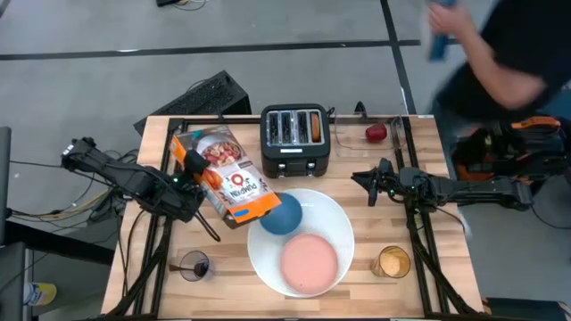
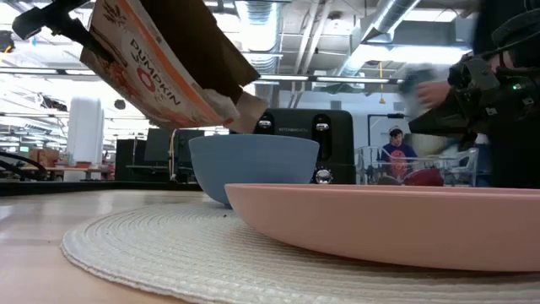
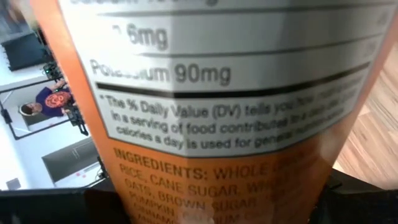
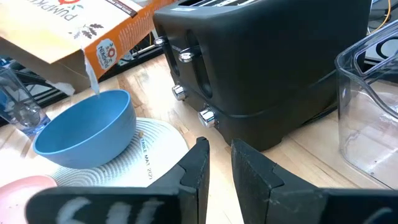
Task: Arrange a breakfast setting
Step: Pour the cereal into the blue bowl
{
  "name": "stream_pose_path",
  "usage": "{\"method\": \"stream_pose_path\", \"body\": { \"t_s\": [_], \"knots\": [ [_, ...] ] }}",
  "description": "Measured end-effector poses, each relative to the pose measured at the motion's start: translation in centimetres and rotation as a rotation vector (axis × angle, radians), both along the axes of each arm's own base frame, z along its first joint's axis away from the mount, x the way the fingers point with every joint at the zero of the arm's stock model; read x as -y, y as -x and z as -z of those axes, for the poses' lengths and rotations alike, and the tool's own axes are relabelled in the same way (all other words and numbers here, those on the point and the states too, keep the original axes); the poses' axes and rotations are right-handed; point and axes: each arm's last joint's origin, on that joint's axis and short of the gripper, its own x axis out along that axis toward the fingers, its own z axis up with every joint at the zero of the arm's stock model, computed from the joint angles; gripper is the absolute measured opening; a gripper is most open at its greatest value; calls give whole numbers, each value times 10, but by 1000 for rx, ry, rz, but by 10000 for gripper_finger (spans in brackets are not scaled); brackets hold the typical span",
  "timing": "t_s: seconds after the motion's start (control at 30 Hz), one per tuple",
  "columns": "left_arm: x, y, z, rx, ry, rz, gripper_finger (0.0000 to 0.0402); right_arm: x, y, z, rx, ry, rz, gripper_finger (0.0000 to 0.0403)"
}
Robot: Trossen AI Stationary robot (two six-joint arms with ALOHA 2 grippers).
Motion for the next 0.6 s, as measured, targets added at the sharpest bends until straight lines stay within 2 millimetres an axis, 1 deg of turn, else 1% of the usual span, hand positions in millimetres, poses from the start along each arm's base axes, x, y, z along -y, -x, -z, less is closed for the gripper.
{"method": "stream_pose_path", "body": {
  "t_s": [0.2,0.33,0.47,0.6],
  "knots": [
    [6,-12,-8,-26,-13,-5,215,0,0,0,0,0,0,91],
    [9,-19,-5,-82,-36,-7,215,0,0,0,0,0,0,91],
    [12,-26,-5,-92,-40,-19,215,0,0,0,0,0,0,91],
    [15,-33,-12,-87,-32,-25,215,0,0,0,0,0,0,91]
  ]
}}
